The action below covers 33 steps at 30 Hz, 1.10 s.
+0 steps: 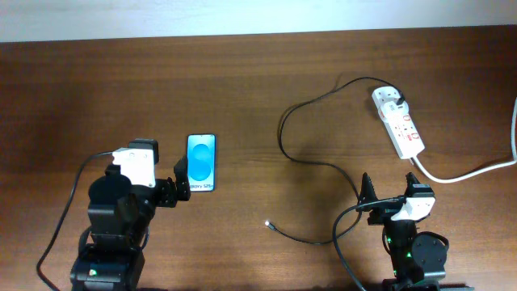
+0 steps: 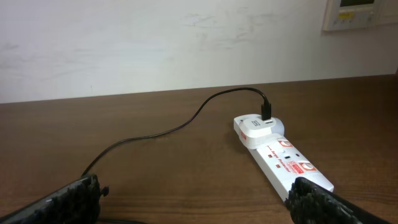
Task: Plug charger to phone and switch on socket
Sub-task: 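Move the left gripper forward over the blue phone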
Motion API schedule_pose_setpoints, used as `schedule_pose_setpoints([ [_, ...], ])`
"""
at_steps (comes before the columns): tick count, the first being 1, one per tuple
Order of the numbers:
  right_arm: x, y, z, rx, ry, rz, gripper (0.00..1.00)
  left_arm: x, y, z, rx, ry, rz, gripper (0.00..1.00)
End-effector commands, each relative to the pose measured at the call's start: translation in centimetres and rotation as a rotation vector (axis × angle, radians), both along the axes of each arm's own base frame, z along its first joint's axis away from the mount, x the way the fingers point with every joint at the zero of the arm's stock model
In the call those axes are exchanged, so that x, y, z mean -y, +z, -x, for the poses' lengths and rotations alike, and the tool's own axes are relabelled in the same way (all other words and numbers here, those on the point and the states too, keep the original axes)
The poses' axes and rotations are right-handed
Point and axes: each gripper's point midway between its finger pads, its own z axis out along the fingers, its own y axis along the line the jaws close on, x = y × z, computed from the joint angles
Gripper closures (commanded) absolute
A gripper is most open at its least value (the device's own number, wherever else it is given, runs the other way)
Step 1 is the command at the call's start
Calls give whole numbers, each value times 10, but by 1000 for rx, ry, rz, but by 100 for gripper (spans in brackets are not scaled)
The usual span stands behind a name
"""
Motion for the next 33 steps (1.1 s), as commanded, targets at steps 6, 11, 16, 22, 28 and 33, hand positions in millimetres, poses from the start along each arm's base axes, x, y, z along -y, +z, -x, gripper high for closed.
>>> schedule_pose_setpoints([
  [6,1,-3,0,-5,-9,-2,2,14,4,-3,-11,-64,40,1],
  [11,1,-3,0,-5,-9,-2,2,18,13,-20,-61,-80,38,1],
  [16,1,-3,0,-5,-9,-2,2,20,10,-39,-286,-102,-13,1],
  [22,1,-3,0,-5,-9,-2,2,19,3,-38,-320,-101,-14,1],
  [28,1,-3,0,-5,-9,-2,2,20,-3,-40,-341,-101,-15,1],
  [33,1,-3,0,-5,-9,-2,2,21,-51,-51,-501,-102,-21,1],
])
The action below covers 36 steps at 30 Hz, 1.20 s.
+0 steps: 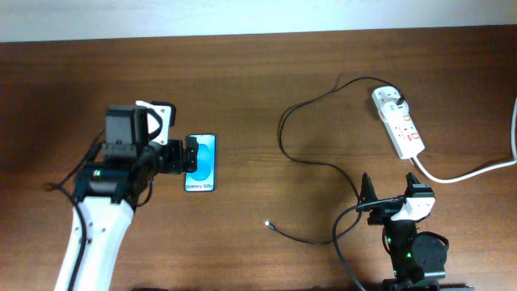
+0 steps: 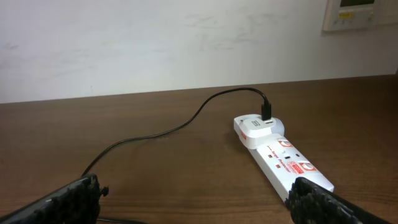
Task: Plug charger to phone and switch on socket
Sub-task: 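Move the left gripper forward over the blue phone, then lower the left gripper and grasp the phone's top edge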
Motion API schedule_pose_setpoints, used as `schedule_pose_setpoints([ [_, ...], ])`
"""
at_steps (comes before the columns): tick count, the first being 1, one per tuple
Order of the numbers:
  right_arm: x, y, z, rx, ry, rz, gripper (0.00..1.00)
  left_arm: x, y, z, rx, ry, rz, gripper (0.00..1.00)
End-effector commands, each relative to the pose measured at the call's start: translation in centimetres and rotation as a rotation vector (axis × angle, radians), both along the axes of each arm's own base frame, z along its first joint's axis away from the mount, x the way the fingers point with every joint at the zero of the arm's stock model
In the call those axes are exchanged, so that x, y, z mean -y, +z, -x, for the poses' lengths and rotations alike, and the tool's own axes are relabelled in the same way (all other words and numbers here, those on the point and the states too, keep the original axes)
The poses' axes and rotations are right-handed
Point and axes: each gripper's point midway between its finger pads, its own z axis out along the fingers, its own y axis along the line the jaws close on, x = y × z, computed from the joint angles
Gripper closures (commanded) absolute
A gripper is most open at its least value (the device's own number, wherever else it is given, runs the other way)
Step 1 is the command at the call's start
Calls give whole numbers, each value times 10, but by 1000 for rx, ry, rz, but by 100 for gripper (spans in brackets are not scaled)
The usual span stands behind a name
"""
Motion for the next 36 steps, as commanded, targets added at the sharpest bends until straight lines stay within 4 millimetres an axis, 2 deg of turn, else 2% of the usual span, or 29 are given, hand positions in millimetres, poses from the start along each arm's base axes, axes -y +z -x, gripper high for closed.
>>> schedule_pose_setpoints([
  [1,1,-3,0,-5,-8,-2,2,7,-22,-7,-77,-32,-4,1],
  [3,1,-3,0,-5,-8,-2,2,16,-39,-8,-129,-58,-10,1],
  [5,1,-3,0,-5,-8,-2,2,18,-42,-8,-136,-65,-23,1],
  [10,1,-3,0,-5,-8,-2,2,12,-45,-10,-137,-45,-66,1],
  [18,1,-3,0,-5,-8,-2,2,12,-87,-11,-268,-47,-83,1],
  [20,1,-3,0,-5,-8,-2,2,7,-94,-12,-286,-34,-113,1],
  [23,1,-3,0,-5,-8,-2,2,7,-97,-16,-276,-27,-126,1],
  [25,1,-3,0,-5,-8,-2,1,23,-104,-26,-257,-15,-125,1],
  [27,1,-3,0,-5,-8,-2,2,20,-111,-32,-246,56,-183,1],
  [31,1,-3,0,-5,-8,-2,2,26,-145,-36,-307,56,-195,1],
  [36,1,-3,0,-5,-8,-2,2,28,-173,-36,-361,48,-198,1],
])
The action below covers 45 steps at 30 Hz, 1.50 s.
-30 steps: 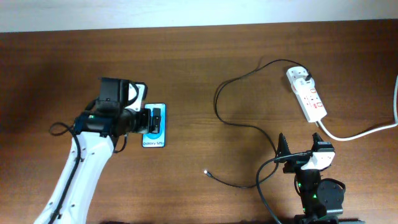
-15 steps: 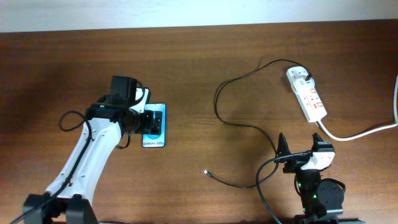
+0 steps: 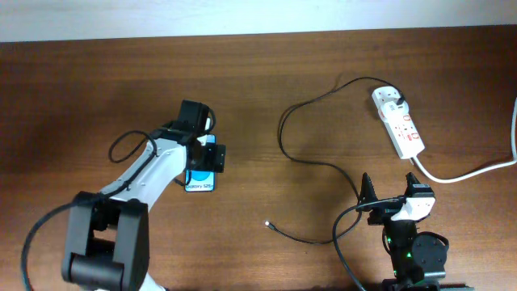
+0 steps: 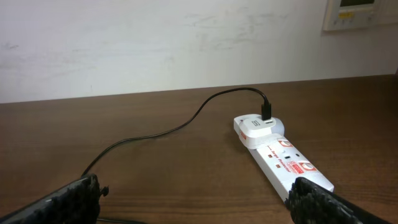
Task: Plug charger to phone and switch on socket
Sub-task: 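Lower the left gripper and grasp the phone's top edge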
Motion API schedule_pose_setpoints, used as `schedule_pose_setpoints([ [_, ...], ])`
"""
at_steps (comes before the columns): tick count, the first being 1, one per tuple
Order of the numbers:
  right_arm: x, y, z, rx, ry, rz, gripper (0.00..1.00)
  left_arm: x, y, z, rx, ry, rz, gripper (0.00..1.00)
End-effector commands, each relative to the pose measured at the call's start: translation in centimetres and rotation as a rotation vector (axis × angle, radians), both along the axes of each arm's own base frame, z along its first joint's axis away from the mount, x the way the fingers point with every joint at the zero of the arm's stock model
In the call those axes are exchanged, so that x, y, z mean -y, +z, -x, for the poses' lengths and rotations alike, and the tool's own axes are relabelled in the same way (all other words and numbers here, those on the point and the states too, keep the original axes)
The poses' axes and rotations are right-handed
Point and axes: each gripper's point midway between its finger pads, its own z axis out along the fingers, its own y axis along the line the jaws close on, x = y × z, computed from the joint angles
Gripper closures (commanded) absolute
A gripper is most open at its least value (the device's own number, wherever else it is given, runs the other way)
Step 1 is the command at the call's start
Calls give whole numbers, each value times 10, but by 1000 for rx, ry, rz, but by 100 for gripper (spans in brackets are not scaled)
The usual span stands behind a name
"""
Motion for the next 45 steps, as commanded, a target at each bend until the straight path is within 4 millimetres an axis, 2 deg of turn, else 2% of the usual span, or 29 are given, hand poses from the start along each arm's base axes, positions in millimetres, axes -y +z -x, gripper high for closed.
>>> schedule_pose_setpoints([
  [1,1,-3,0,-5,-9,-3,2,0,-16,-3,-31,18,-8,1],
  [7,1,-3,0,-5,-9,-3,2,0,-39,-5,-60,41,-10,1],
  [12,1,-3,0,-5,-9,-3,2,-11,-51,12,-106,60,-21,1],
  [15,1,-3,0,-5,-8,-3,2,-15,-54,15,-116,67,-24,15],
  [16,1,-3,0,-5,-9,-3,2,-15,-54,14,-113,67,-23,26],
  [18,1,-3,0,-5,-9,-3,2,-15,-54,15,-115,67,-23,28],
  [20,1,-3,0,-5,-9,-3,2,-16,-54,20,-134,67,-28,36],
  [23,1,-3,0,-5,-9,-3,2,-13,-56,33,-194,61,-8,43],
  [29,1,-3,0,-5,-9,-3,2,-12,-56,34,-197,60,-5,54],
  [33,1,-3,0,-5,-9,-3,2,-11,-53,30,-190,60,1,57],
  [39,1,-3,0,-5,-9,-3,2,-6,-29,10,-163,59,8,60],
  [42,1,-3,0,-5,-9,-3,2,8,-18,2,-156,44,82,62],
  [45,1,-3,0,-5,-9,-3,2,12,-11,-1,-154,40,98,62],
])
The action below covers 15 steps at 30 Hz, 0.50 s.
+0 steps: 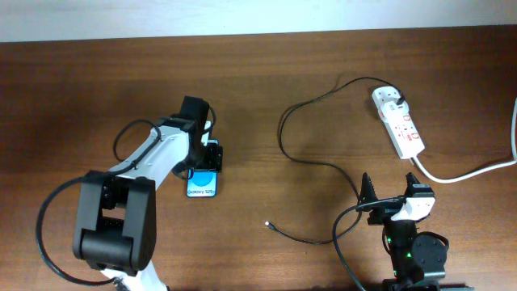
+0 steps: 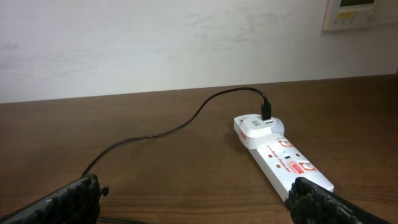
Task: Plug charger to phone and switch on socket
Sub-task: 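Lower the left gripper and grasp the phone's top edge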
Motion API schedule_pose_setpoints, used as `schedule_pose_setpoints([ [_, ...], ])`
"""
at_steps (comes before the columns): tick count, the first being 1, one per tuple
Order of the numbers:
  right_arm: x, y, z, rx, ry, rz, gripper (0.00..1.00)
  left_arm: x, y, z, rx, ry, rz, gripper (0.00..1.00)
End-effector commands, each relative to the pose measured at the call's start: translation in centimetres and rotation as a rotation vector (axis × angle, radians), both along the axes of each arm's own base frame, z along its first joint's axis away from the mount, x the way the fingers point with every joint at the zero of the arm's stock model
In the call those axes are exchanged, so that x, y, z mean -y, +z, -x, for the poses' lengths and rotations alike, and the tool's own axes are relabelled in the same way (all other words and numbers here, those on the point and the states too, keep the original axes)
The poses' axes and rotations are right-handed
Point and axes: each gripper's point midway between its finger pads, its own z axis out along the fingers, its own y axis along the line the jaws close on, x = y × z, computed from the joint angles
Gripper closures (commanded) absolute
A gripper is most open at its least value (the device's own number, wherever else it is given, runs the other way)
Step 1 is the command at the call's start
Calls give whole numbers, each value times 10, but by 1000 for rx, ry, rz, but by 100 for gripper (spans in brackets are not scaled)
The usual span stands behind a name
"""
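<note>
The phone [image 1: 202,186], its blue screen lit, lies left of the table's middle; its far end is hidden under my left gripper [image 1: 207,154], whose dark fingers stand at both sides of it. How tightly they bear on it is hidden by the wrist. The black charger cable [image 1: 311,162] runs from the adapter [image 1: 386,95] in the white power strip [image 1: 400,123] to its free plug end [image 1: 269,224] on the wood. My right gripper [image 2: 196,202] rests open near the front edge, facing the power strip [image 2: 283,160].
The strip's white mains cord [image 1: 468,171] trails off to the right edge. A loop of black cable [image 1: 284,129] lies between the phone and the strip. A pale wall [image 2: 186,43] rises behind the table.
My left gripper has settled closer onto the phone's far end. The phone now sits slightly nearer the front edge and a little turned. The right arm, cable and strip have not moved.
At first my left gripper sat low at the front, just left of the phone. Then it stood beside the phone's left edge. Later the arm was stretched out with the fingers over the phone's far half, and now they straddle it. The right arm stayed parked throughout.
</note>
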Motion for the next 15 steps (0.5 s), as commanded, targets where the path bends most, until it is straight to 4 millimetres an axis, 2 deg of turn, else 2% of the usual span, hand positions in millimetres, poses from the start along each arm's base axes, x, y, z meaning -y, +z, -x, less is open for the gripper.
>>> schedule_pose_setpoints([
  [1,1,-3,0,-5,-9,-2,2,5,11,-9,11,2,33,62],
  [5,1,-3,0,-5,-9,-2,2,5,21,-12,32,2,38,62],
  [8,1,-3,0,-5,-9,-2,2,5,44,-10,71,1,47,63],
  [11,1,-3,0,-5,-9,-2,2,4,74,-5,123,0,62,65],
  [12,1,-3,0,-5,-9,-2,2,6,97,0,163,-4,86,65],
  [13,1,-3,0,-5,-9,-2,2,7,106,3,179,-7,102,65],
  [15,1,-3,0,-5,-9,-2,2,10,138,10,250,6,145,66],
])
